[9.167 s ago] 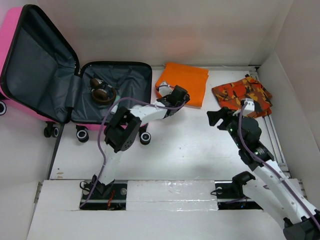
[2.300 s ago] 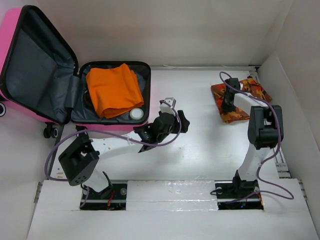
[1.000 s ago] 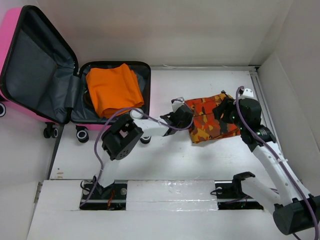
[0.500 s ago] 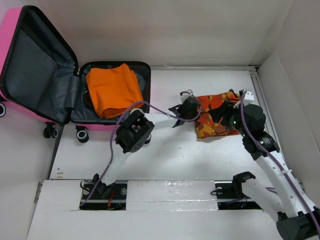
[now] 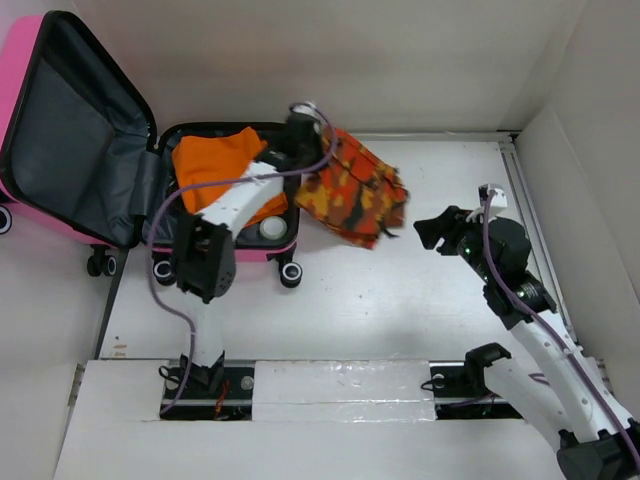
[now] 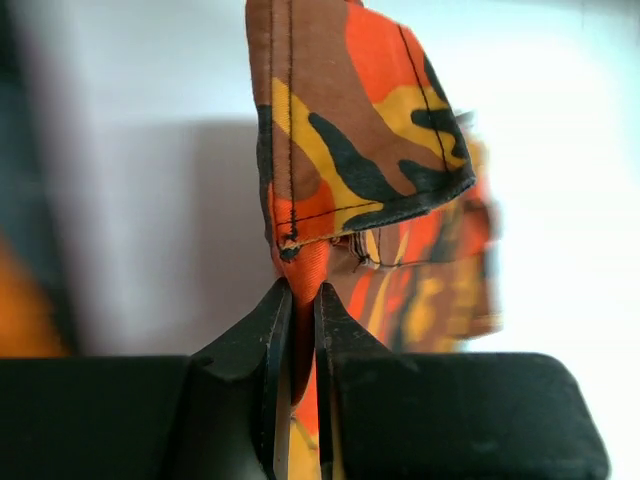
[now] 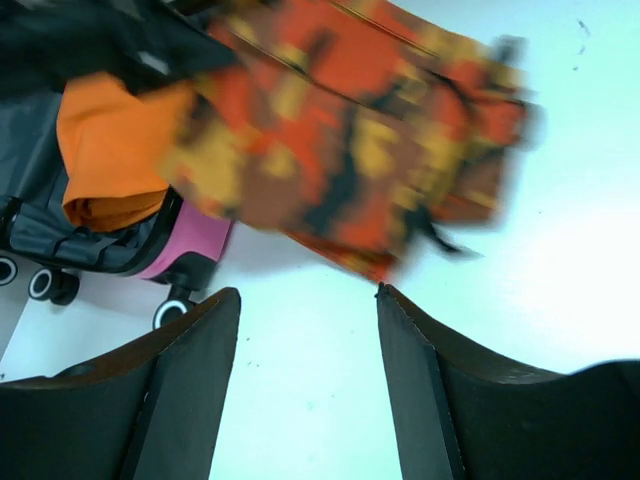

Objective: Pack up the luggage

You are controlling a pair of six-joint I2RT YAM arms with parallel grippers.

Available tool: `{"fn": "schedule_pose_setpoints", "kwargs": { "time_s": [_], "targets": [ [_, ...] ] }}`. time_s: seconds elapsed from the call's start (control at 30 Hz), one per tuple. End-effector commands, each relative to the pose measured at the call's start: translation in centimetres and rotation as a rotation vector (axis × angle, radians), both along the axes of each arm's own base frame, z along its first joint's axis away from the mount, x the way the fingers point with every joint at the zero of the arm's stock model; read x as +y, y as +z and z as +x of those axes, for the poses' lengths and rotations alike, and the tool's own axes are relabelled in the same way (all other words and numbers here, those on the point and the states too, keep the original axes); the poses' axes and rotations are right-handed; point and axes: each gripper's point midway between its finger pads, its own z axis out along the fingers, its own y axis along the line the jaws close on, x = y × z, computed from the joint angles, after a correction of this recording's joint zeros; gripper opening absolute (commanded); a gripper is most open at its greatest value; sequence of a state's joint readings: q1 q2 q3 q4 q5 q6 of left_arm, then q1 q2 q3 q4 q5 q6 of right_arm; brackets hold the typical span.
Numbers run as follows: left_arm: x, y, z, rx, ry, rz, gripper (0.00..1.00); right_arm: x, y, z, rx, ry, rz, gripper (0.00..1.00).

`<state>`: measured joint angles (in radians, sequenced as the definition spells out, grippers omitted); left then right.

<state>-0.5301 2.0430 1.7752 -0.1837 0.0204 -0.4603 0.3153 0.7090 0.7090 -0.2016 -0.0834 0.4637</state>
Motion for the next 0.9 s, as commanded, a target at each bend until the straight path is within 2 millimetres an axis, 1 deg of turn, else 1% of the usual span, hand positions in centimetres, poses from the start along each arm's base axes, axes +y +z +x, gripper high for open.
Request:
{"fn": "schedule_pose_setpoints", "kwargs": {
  "time_s": [0.0, 0.03, 0.07, 0.1, 0.13, 0.17, 0.2, 0.23, 0.3, 0.33, 0.37, 0.4, 0.43, 0.47, 0.5, 0.53, 0.57, 0.6, 0.63, 0.67, 0.73, 0.77, 0.8, 0.83, 0.87],
  "targets": [
    [8.3, 16.7, 0.9, -0.322, 0.125, -0.034, 0.0, 1.3, 0.7, 0.6, -0.042, 0.038, 0.03, 0.63],
    [10.1, 16.9, 1.0, -0.324, 0.156, -0.029, 0.0, 1.6, 0.5, 0.7, -0.037, 0.047, 0.028, 0.63],
    [11.6, 17.6, 1.0, -0.33, 0.189, -0.04, 0.0, 1.6, 0.5, 0.7, -0.037, 0.047, 0.028, 0.63],
    [15.1, 18.0, 1.2, -0.325, 0.261, -0.046, 0.0, 1.9, 0.5, 0.6, -0.042, 0.06, 0.018, 0.63],
    [16.7, 17.8, 1.3, -0.319, 0.278, -0.047, 0.0, 1.9, 0.0, 0.5, -0.033, 0.06, 0.015, 0.63],
    [18.3, 17.5, 1.4, -0.304, 0.311, -0.062, 0.0, 1.8, 0.0, 0.5, -0.037, 0.061, 0.006, 0.63],
    [22.0, 16.9, 1.8, -0.29, 0.381, -0.058, 0.0, 1.7, -0.5, 0.6, -0.029, 0.051, 0.002, 0.63],
    [23.7, 15.3, 1.8, -0.26, 0.404, -0.05, 0.0, 1.7, -0.7, 0.6, -0.029, 0.051, 0.001, 0.63],
    [26.6, 13.1, 1.9, -0.214, 0.451, -0.063, 0.0, 2.1, -0.5, 0.5, -0.037, 0.069, 0.006, 0.63],
    [29.7, 11.6, 2.0, -0.181, 0.498, -0.061, 0.0, 2.2, -0.5, 0.4, -0.036, 0.078, 0.008, 0.63],
    [30.7, 9.5, 1.6, -0.136, 0.505, -0.076, 0.0, 2.2, -0.9, 0.4, -0.028, 0.078, 0.005, 0.63],
    [32.0, 8.7, 1.5, -0.127, 0.54, -0.067, 0.0, 2.2, -0.9, 0.4, -0.028, 0.078, 0.005, 0.63],
    [34.3, 7.6, 1.2, -0.109, 0.601, -0.045, 0.0, 2.6, -0.7, 0.2, -0.036, 0.096, 0.01, 0.63],
    [35.4, 6.8, 1.0, -0.104, 0.636, -0.031, 0.0, 2.6, -0.4, 0.1, -0.044, 0.096, 0.013, 0.63],
    [36.3, 5.0, 0.5, -0.071, 0.664, -0.016, 0.0, 2.6, -0.4, 0.1, -0.044, 0.096, 0.013, 0.63],
    [37.3, 4.8, 0.0, -0.07, 0.698, -0.002, 0.0, 2.7, -0.9, 0.0, -0.035, 0.107, 0.011, 0.63],
    [38.9, 4.8, -0.2, -0.07, 0.755, -0.01, 0.0, 3.0, -0.6, -0.1, -0.044, 0.116, 0.015, 0.63],
    [39.8, 4.1, -0.7, -0.048, 0.784, 0.004, 0.0, 3.0, -0.6, -0.1, -0.044, 0.116, 0.015, 0.63],
    [40.5, 3.9, -1.0, -0.037, 0.81, 0.001, 0.0, 3.3, -0.6, -0.3, -0.044, 0.127, 0.015, 0.63],
    [42.1, 4.2, -1.6, -0.043, 0.866, 0.024, 0.0, 3.6, -1.1, -0.5, -0.035, 0.138, 0.012, 0.63],
    [43.8, 4.9, -2.6, -0.05, 0.946, 0.034, 0.0, 3.9, -0.9, -0.6, -0.044, 0.148, 0.015, 0.63],
    [44.4, 5.4, -2.9, -0.06, 0.968, 0.041, 0.0, 3.9, -1.3, -0.6, -0.035, 0.148, 0.012, 0.63],
    [45.1, 6.0, -3.1, -0.079, 0.982, 0.038, 0.0, 4.2, -1.0, -0.8, -0.04, 0.157, 0.025, 0.63],
    [44.8, 5.8, -3.1, -0.068, 0.972, 0.033, 0.0, 4.5, -1.5, -1.0, -0.031, 0.169, 0.023, 0.63],
    [45.1, 5.8, -3.2, -0.054, 0.984, 0.045, 0.0, 4.6, -1.2, -0.9, -0.043, 0.17, 0.027, 0.63]
  ]
}}
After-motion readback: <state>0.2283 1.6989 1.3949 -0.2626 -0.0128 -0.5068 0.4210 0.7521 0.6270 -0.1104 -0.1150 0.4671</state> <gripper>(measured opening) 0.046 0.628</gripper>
